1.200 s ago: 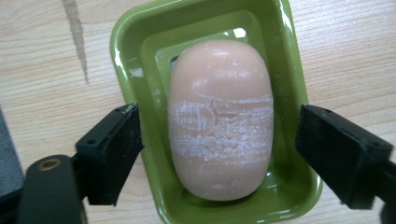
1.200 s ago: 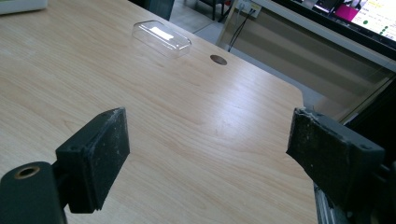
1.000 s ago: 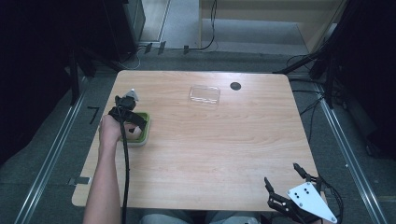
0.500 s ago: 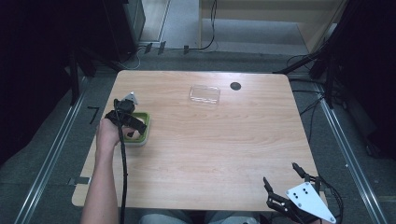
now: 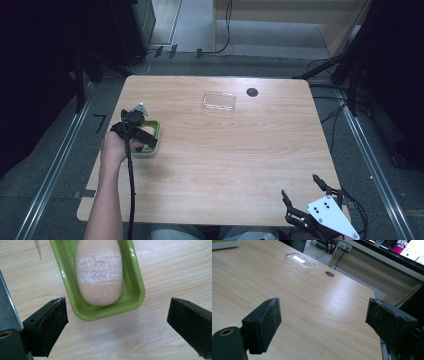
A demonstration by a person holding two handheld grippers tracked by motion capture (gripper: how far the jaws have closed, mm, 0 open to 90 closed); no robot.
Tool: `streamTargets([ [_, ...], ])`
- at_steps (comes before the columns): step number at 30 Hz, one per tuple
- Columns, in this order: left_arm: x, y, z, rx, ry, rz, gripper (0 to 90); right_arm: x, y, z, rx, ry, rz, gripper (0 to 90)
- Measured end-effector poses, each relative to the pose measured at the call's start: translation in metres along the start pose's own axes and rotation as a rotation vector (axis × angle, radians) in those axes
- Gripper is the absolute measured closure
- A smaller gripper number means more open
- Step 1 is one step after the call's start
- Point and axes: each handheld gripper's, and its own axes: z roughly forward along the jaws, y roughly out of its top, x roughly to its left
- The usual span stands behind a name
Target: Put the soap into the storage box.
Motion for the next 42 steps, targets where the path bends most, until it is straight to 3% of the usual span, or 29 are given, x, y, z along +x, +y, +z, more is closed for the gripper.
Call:
streamTargets([
  [23,-0.009,-0.046,-0.001,-0.001,-0.012,0.028,1.4,0.000,0.000,0.000,-0.006,0.002,-0.003,13.3],
  [30,-0.011,-0.061,0.006,0.015,-0.022,0.030,1.2,0.001,0.001,0.000,-0.009,0.007,-0.005,13.3],
  [33,-0.011,-0.068,0.010,0.032,-0.005,0.031,1.0,0.001,0.001,0.001,-0.012,0.007,-0.004,13.3],
  [42,-0.005,-0.088,0.020,0.020,-0.004,0.023,0.5,0.002,0.002,0.003,-0.016,0.009,0.002,13.3],
])
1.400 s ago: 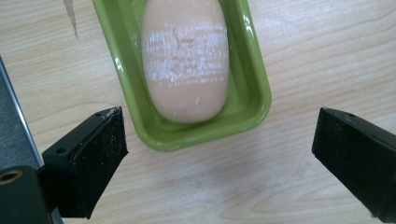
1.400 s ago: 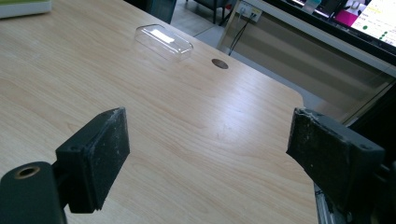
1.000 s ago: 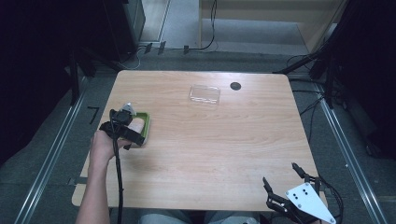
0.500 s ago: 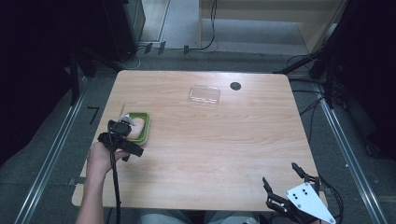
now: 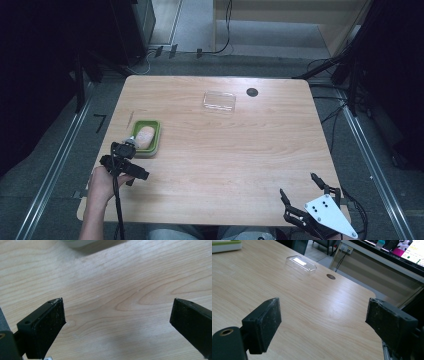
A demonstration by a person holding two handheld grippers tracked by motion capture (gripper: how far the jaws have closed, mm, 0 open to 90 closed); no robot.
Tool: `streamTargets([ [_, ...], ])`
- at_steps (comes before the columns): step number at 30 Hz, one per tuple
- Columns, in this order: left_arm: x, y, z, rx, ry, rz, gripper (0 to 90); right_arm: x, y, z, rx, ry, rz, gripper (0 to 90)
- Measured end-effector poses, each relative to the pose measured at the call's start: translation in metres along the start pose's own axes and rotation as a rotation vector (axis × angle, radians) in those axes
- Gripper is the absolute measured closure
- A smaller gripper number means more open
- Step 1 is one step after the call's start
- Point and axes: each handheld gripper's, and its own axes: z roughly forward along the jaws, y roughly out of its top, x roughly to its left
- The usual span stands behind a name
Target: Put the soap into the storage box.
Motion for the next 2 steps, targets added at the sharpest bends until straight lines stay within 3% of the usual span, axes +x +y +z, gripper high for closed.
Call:
streamTargets([
  [2,0.0039,-0.0048,0.0032,-0.016,0.000,-0.011,0.6,0.0000,0.0003,0.0016,-0.004,0.004,-0.004,13.3],
])
